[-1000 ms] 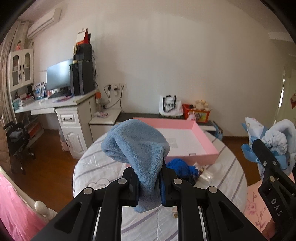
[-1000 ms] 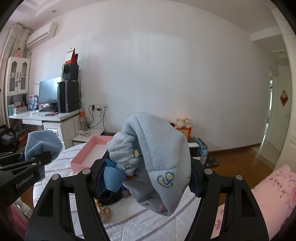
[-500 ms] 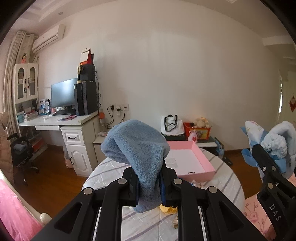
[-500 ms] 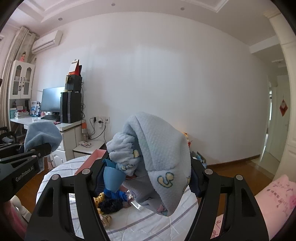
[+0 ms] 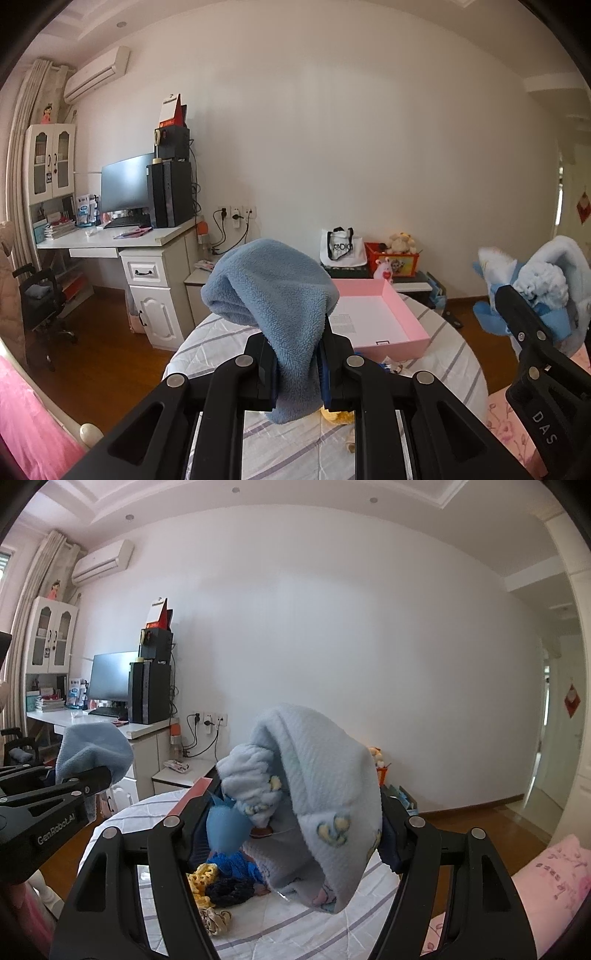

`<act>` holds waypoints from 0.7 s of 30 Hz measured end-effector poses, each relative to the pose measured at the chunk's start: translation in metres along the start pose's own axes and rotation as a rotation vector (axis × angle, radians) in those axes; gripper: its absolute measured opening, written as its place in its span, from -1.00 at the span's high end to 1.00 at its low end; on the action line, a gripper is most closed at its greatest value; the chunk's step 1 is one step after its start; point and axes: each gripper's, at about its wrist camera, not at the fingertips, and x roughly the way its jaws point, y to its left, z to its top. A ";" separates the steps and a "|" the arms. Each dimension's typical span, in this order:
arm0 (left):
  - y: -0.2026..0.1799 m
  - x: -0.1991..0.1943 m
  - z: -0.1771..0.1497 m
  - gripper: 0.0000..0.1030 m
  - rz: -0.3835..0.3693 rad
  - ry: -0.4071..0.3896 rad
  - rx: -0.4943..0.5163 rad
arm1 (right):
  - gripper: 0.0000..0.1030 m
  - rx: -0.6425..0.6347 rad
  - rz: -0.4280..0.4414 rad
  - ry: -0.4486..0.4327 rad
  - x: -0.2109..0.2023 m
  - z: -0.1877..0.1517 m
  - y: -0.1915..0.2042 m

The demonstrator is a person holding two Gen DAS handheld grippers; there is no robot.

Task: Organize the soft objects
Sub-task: 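Lift the fleece hat with the left tool while the right tool carries the garment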

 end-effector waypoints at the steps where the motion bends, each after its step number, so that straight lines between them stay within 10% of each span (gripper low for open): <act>1: -0.001 0.003 0.003 0.74 0.002 0.000 0.001 | -0.30 0.001 0.001 0.002 0.000 0.000 -0.001; 13: -0.005 0.017 0.006 0.74 0.027 0.022 0.009 | -0.14 -0.027 0.029 0.064 0.021 -0.009 -0.005; 21: 0.003 0.055 0.009 0.74 0.034 0.111 -0.018 | -1.00 0.018 -0.002 0.183 0.033 -0.033 -0.039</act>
